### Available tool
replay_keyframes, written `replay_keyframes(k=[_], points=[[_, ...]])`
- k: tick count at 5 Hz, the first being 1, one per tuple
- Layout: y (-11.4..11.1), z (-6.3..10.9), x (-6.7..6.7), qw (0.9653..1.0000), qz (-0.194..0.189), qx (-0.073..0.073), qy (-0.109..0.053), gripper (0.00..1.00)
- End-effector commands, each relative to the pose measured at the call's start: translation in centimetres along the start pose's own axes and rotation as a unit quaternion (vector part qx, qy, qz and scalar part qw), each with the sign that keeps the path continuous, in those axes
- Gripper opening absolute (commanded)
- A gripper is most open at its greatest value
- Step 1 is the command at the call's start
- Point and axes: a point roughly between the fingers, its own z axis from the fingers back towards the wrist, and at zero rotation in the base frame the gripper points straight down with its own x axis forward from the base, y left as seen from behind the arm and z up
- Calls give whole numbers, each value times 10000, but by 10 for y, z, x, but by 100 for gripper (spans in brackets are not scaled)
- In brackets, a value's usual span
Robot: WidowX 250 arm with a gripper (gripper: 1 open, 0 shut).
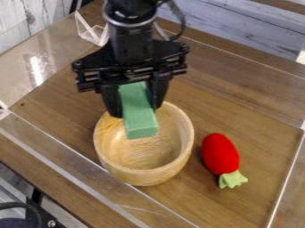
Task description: Put the green block in the brown bowl
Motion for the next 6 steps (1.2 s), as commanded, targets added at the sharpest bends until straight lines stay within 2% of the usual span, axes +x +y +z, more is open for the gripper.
replay_keyframes(k=[1,2,3,4,6], points=[[-4,-13,5,9993,-311,-205,18,0],[-6,-39,7,9966,-735,-353,127,0],[-13,-55,4,9954,-828,-462,101,0],[-17,-66,3,9951,-872,-469,72,100],[-19,-73,7,9919,-1222,-338,-18,100]])
